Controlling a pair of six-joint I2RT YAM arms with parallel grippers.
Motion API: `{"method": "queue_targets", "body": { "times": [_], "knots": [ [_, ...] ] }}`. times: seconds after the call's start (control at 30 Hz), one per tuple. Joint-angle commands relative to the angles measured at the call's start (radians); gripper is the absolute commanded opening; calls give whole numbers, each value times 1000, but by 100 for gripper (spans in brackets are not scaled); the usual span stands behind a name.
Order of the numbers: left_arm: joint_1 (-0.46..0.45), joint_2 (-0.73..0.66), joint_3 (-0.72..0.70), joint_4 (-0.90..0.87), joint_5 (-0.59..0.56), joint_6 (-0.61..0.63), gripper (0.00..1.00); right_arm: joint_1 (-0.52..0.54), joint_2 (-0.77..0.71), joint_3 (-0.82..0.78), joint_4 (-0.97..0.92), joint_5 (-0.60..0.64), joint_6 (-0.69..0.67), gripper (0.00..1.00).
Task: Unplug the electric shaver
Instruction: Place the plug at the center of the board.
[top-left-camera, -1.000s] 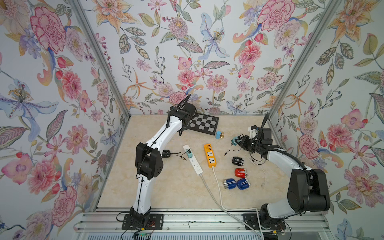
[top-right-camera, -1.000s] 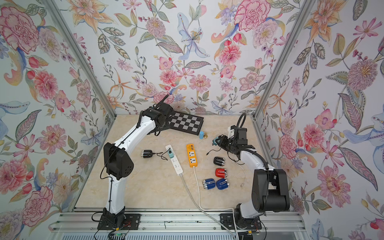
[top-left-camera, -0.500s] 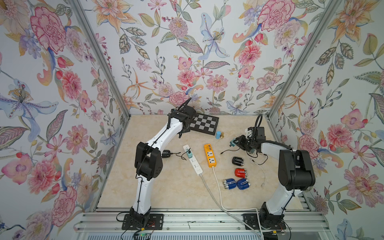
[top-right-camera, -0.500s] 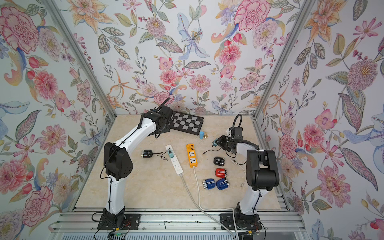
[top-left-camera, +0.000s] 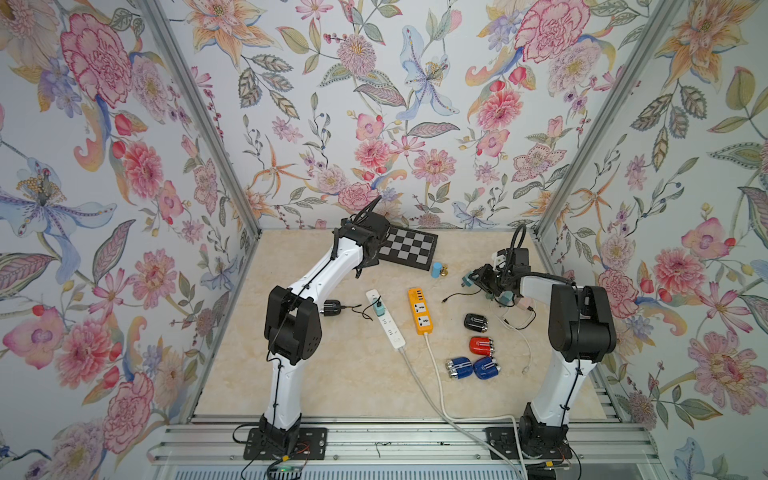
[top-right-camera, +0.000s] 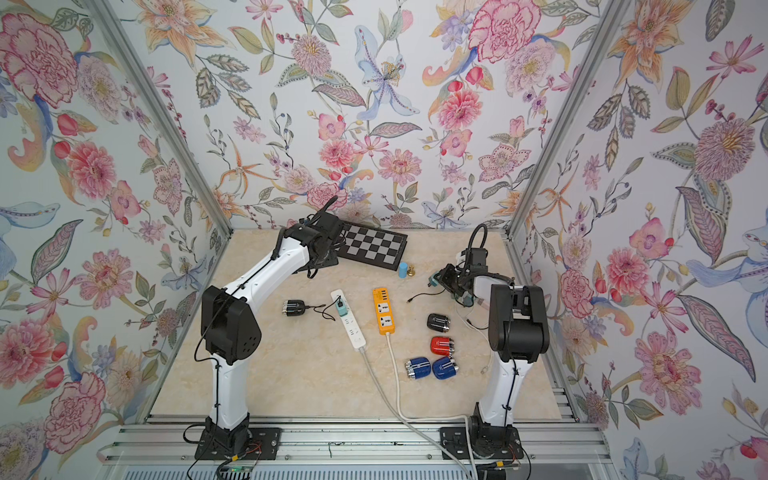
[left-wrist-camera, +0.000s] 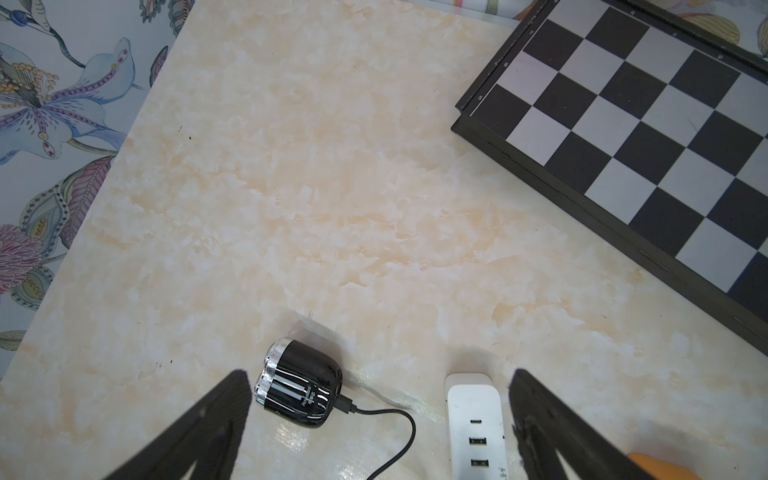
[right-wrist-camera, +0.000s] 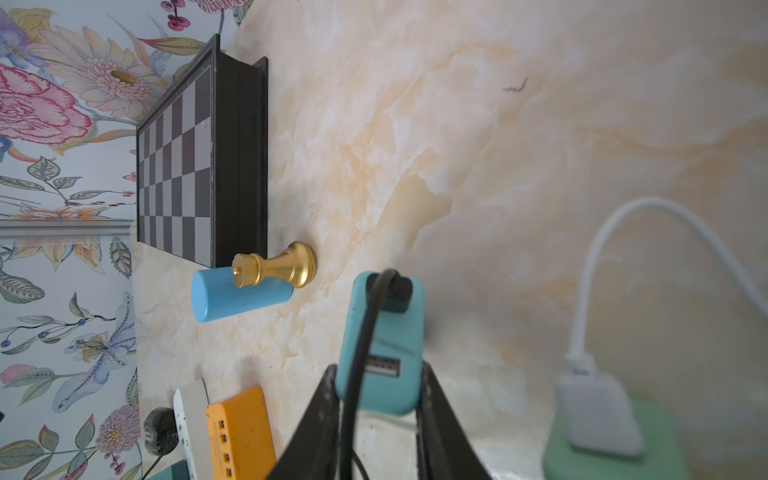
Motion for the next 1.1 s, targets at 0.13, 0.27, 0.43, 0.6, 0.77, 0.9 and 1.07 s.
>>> {"method": "queue_targets", "body": {
  "times": [0.13, 0.27, 0.43, 0.6, 0.77, 0.9, 1.07],
  "knots": [
    [-10, -32, -21, 11, -12, 14, 99, -4, 21, 30, -83, 39, -69, 37],
    [-11, -30, -20, 16, -5, 16, 99, -5, 23, 48, -119, 45, -96, 44],
    [-10, -37, -23, 19, -6, 20, 99, -6, 6, 48, -124, 53, -112, 49],
    [-11, -42, -22, 16, -10, 26, 100, -7, -32, 67, -144, 88, -127, 52],
    [-11, -41, -25, 8, -9, 30, 100, -1, -48, 97, -216, 122, -152, 57],
    [-11, -44, -25, 7, -7, 31, 99, 3, -56, 97, -233, 137, -151, 60],
    [-14, -52, -29, 3, -13, 33, 99, 13, -89, 90, -234, 164, -155, 61]
  ]
}}
